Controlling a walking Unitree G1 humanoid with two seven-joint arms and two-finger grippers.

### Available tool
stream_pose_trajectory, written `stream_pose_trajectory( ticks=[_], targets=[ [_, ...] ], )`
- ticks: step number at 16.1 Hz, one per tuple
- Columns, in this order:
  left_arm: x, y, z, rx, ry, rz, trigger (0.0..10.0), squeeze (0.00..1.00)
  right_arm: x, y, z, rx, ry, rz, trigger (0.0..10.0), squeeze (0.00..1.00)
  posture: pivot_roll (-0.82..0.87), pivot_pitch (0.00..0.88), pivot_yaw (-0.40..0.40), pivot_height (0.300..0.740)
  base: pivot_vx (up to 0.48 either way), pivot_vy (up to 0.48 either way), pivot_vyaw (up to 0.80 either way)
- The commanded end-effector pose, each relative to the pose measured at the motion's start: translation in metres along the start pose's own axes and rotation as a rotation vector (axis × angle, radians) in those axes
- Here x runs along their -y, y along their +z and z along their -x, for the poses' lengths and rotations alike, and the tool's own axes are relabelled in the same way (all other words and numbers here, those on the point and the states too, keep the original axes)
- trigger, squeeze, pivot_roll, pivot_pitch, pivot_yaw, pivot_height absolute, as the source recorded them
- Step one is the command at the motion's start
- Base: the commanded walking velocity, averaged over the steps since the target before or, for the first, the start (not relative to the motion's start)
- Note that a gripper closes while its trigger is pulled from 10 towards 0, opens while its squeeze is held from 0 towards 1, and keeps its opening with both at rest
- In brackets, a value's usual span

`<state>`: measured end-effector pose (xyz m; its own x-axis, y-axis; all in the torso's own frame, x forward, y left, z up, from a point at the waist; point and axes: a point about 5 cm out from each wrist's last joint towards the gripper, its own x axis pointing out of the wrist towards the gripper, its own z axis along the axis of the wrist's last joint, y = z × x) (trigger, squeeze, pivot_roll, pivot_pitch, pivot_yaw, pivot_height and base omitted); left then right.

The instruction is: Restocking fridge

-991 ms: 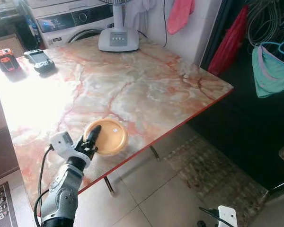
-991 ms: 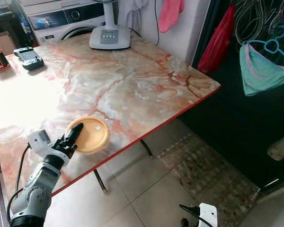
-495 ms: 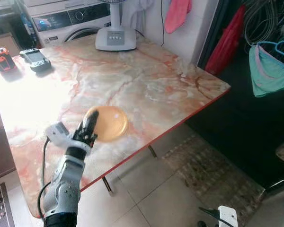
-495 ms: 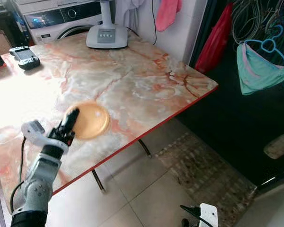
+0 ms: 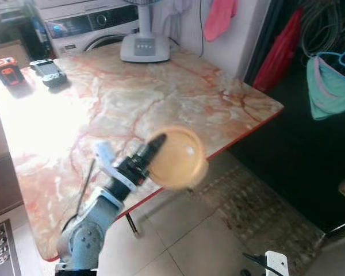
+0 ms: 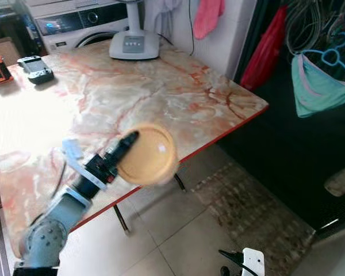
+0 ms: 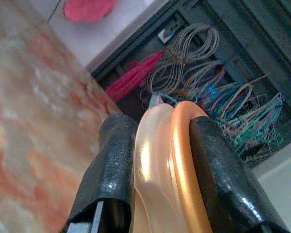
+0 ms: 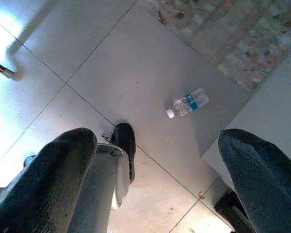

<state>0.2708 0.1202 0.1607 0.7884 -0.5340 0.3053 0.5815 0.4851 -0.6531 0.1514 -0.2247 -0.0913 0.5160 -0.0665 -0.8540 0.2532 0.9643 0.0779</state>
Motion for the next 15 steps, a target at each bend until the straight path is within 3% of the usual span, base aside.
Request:
stream_pose_trajectory(
  ticks=[1,3,4,6,7,11,15],
  targets=[
    [0.006,0.004,-0.001,-0.005,-0.022,-0.022,10.0,0.00,0.001,-0.003,0.001,-0.010,-0.007,-0.009,10.0,0.00,0.11,0.052,-0.027,0.740,0.000,0.000,0.00],
    [-0.001,0.008,-0.001,0.023,0.040,-0.052,10.0,0.00,0.001,-0.003,0.001,-0.011,-0.009,-0.011,10.0,0.00,0.11,0.059,-0.028,0.740,0.000,0.000,0.00],
    [-0.016,0.022,0.000,0.131,0.194,-0.104,10.0,0.00,0.001,-0.003,0.001,-0.011,-0.010,-0.014,10.0,0.00,0.11,0.061,-0.028,0.740,0.000,0.000,0.00],
    [-0.028,0.045,0.007,0.287,0.324,-0.104,10.0,0.00,0.002,-0.003,0.001,-0.006,-0.015,-0.026,10.0,0.00,0.11,0.063,-0.029,0.740,0.000,0.000,0.00],
    [-0.029,0.054,0.010,0.313,0.341,-0.140,10.0,0.00,0.002,-0.003,0.001,-0.001,-0.015,-0.034,10.0,0.00,0.12,0.065,-0.031,0.740,0.000,0.000,0.00],
    [-0.038,0.056,0.022,0.347,0.422,-0.152,10.0,0.00,0.004,-0.002,0.001,0.004,-0.022,-0.035,10.0,0.00,0.12,0.072,-0.032,0.740,0.000,0.000,0.00],
    [-0.040,0.053,0.020,0.344,0.445,-0.155,10.0,0.00,0.004,-0.003,0.001,-0.001,-0.024,-0.038,10.0,0.00,0.11,0.074,-0.029,0.740,0.000,0.000,0.00]
  ],
)
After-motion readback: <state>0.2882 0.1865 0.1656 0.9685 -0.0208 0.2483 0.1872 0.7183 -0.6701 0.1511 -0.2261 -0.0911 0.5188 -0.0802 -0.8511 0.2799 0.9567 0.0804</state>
